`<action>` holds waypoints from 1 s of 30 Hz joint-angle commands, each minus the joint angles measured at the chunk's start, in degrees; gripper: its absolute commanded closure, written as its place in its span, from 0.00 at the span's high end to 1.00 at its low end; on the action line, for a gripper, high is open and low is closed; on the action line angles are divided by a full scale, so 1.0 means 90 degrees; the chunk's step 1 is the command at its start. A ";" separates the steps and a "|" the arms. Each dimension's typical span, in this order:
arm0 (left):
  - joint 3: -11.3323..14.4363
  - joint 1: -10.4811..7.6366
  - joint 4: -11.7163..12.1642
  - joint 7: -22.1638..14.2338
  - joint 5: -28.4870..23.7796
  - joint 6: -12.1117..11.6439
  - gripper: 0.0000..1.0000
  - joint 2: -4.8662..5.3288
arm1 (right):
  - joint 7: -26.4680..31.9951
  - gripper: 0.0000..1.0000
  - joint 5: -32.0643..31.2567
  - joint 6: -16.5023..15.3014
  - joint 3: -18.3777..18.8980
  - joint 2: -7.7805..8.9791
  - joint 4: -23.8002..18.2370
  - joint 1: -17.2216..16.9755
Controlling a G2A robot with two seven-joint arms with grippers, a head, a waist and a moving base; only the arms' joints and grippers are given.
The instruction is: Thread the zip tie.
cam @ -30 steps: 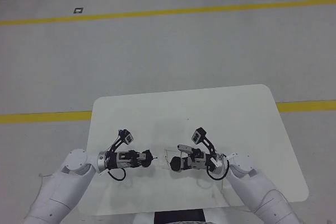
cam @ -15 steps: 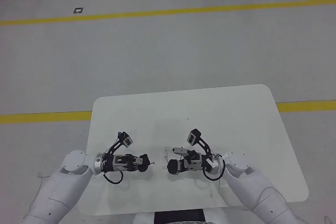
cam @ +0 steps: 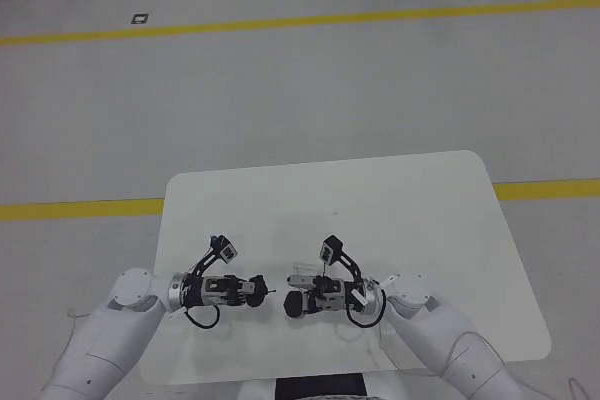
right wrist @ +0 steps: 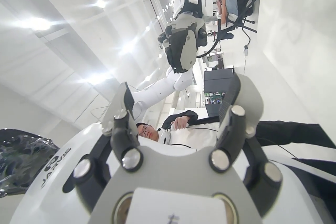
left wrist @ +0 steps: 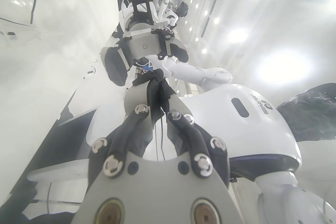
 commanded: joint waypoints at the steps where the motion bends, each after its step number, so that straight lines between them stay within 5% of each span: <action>1: 0.0000 0.0000 0.0000 0.0000 0.0000 0.0000 0.00 0.0000 | -0.0027 0.26 -0.0010 -0.0016 -0.0035 -0.0009 0.0021 0.0035; 30: 0.0000 0.0000 0.0000 0.0000 0.0000 0.0000 0.00 0.0000 | -0.0336 0.13 -0.0090 -0.0113 -0.0265 -0.0044 -0.0092 0.0176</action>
